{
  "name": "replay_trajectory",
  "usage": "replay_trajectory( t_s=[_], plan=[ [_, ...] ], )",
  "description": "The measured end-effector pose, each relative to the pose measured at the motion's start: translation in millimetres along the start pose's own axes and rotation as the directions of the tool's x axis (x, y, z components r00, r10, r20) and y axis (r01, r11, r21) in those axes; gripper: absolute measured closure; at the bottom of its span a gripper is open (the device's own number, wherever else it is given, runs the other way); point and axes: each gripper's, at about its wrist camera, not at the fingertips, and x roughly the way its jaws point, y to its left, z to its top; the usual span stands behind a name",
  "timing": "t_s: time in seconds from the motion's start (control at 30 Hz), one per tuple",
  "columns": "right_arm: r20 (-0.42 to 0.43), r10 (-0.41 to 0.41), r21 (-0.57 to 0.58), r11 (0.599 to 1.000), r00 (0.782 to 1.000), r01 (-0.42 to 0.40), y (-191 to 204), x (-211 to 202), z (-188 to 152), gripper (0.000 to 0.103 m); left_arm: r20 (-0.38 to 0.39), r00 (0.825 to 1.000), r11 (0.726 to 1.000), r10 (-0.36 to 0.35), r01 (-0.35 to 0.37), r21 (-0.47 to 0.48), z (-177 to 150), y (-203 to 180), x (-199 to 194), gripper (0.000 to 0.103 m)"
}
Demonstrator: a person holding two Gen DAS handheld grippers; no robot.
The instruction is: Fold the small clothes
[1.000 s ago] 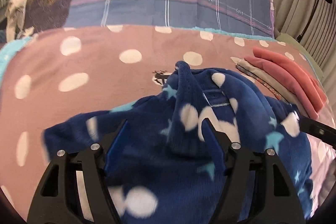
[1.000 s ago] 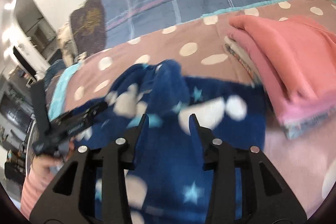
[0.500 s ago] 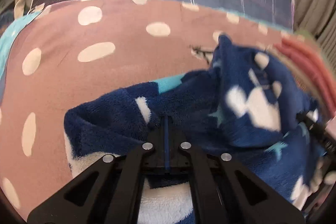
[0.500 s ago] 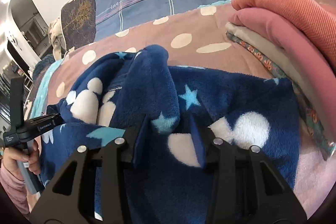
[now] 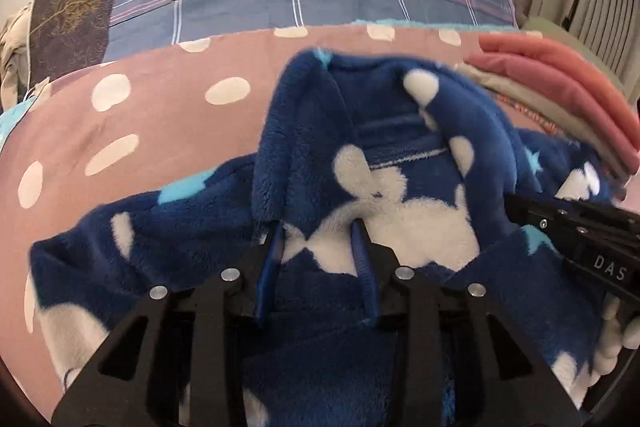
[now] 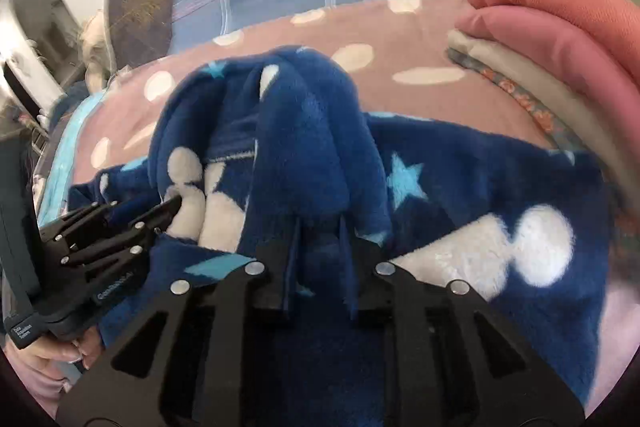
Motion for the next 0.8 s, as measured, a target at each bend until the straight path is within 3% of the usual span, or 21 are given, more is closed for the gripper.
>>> replay_trajectory(
  t_s=[0.13,0.23,0.3,0.37,0.47,0.57,0.67,0.73,0.8],
  plan=[
    [0.017,-0.075,-0.067,0.995,0.997,0.076,14.1,-6.6,-0.1,0.085,0.014,0.999,0.999,-0.029,0.029,-0.014,0.4,4.2,-19.6,0.065],
    [0.054,-0.069,-0.120,0.990,0.996,0.075,18.6,-37.4,-8.2,0.081,0.073,0.997,0.999,0.026,-0.027,0.023,-10.1,7.1,-68.6,0.048],
    [0.065,-0.014,-0.157,0.987,0.998,0.024,15.3,-74.2,-23.7,0.074,0.132,0.991,0.998,-0.008,-0.001,0.067,-28.6,17.6,-108.5,0.038],
    [0.066,0.036,-0.191,0.981,0.997,-0.023,10.5,-108.8,-47.2,0.068,0.165,0.986,0.994,-0.035,0.017,0.104,-70.3,29.8,-153.4,0.027],
    [0.041,0.064,-0.207,0.977,0.997,-0.054,-8.6,-164.1,-102.2,0.066,0.149,0.988,0.995,-0.034,0.019,0.098,-132.6,44.9,-190.9,0.027],
    [-0.007,0.135,-0.107,0.985,0.991,-0.135,-20.4,-196.7,-145.8,0.065,0.121,0.991,0.998,-0.051,0.048,0.033,-186.0,53.2,-217.5,0.027],
    [-0.037,0.238,-0.102,0.965,0.970,-0.241,-3.8,-223.0,-186.5,0.065,0.131,0.991,0.999,-0.037,0.039,-0.006,-222.8,55.5,-236.1,0.027],
    [-0.079,0.346,-0.109,0.929,0.935,-0.353,15.9,-237.5,-210.4,0.065,0.128,0.992,0.999,-0.018,0.022,-0.030,-239.2,55.2,-245.1,0.027],
    [-0.142,0.453,-0.092,0.879,0.880,-0.467,34.3,-245.8,-231.7,0.065,0.134,0.991,0.999,0.010,-0.005,-0.041,-253.1,56.1,-255.1,0.026]
  ],
)
